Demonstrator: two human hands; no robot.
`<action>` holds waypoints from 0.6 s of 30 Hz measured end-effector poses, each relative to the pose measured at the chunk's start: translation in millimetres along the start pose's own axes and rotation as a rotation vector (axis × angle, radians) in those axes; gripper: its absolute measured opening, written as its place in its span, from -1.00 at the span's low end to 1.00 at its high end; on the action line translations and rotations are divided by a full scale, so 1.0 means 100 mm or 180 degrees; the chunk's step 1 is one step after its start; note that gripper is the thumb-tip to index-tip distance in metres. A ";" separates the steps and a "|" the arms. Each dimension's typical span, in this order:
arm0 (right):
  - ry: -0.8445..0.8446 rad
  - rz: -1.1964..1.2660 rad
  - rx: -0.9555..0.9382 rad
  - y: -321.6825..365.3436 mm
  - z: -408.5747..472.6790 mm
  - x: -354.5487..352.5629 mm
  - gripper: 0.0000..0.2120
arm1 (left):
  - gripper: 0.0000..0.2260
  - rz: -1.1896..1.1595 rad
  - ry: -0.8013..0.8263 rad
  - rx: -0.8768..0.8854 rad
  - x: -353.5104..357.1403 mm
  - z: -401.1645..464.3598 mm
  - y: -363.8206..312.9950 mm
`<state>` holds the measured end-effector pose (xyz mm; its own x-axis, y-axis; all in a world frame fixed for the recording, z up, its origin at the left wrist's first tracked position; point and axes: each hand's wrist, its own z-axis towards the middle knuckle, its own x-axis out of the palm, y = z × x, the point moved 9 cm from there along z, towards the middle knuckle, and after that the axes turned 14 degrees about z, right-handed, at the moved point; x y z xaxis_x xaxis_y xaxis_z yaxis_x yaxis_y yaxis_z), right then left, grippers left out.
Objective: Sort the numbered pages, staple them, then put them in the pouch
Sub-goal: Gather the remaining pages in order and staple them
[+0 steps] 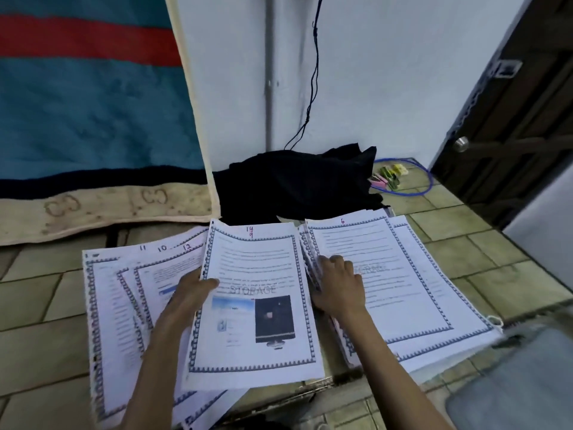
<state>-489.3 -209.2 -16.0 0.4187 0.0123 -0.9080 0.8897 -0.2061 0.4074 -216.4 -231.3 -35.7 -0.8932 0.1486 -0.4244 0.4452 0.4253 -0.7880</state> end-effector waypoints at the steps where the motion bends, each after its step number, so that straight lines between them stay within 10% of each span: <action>1: -0.0084 0.0049 -0.0030 0.00 0.01 -0.02 -0.54 | -0.67 0.0035 0.0014 -0.0037 0.00 0.02 0.06; 7: -0.0571 0.0988 0.0017 -0.11 0.05 -0.34 -0.86 | -0.68 0.0001 0.0082 -0.0140 -0.02 0.07 0.19; 12: -0.0991 0.1912 -0.0149 0.02 0.01 -0.90 -0.71 | -0.71 -0.0224 0.0172 -0.0213 0.01 0.02 0.19; 18: 0.0010 0.2348 -0.0359 0.81 -0.02 -0.24 -0.85 | -0.58 -0.0744 0.0275 -0.0358 0.08 0.03 0.25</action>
<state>-426.3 -224.0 38.9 0.9146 -0.0873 -0.3948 0.3907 -0.0602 0.9185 -212.1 -222.4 -59.8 -0.9751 0.1083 -0.1934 0.2207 0.5528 -0.8035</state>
